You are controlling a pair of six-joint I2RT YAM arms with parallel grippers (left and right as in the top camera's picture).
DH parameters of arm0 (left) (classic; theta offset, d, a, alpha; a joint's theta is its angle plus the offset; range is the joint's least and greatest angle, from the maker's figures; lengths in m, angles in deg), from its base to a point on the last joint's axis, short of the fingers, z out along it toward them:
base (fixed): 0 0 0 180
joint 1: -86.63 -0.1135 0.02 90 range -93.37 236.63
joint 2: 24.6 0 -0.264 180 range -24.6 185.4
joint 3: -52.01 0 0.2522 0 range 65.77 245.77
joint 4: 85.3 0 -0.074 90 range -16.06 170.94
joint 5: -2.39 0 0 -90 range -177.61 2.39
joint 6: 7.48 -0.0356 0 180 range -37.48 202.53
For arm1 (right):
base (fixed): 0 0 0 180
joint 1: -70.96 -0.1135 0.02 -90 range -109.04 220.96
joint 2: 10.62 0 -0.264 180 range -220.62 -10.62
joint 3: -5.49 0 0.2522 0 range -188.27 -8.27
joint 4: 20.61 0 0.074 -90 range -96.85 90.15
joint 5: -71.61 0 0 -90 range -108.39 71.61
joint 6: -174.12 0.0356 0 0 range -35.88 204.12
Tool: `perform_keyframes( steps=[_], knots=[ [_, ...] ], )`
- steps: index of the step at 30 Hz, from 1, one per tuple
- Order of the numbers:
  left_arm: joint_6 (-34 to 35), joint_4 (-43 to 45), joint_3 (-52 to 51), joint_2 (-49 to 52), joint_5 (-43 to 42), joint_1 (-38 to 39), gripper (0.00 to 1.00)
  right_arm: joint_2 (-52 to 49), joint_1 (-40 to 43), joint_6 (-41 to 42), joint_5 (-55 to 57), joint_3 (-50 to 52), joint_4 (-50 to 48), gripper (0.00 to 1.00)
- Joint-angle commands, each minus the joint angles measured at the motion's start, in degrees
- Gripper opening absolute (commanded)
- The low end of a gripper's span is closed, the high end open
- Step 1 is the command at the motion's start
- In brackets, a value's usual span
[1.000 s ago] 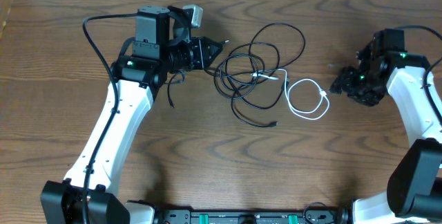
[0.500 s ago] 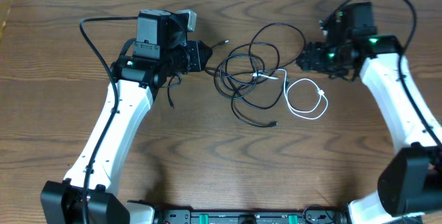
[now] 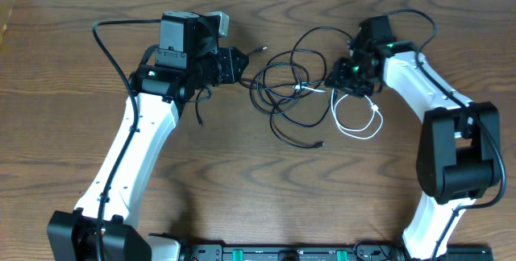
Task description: Untangle cables
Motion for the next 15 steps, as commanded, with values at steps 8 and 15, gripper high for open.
perform_keyframes(
  steps=[8,15],
  knots=[
    [-0.81,-1.18,0.52,-0.42,4.55,-0.09,0.33,1.07,-1.62,-1.36,-1.25,-1.81,-1.88,0.01],
    [-0.81,-1.16,0.52,-0.42,4.57,-0.09,0.33,10.36,-2.80,-9.03,1.05,-14.45,6.25,0.01]
  ],
)
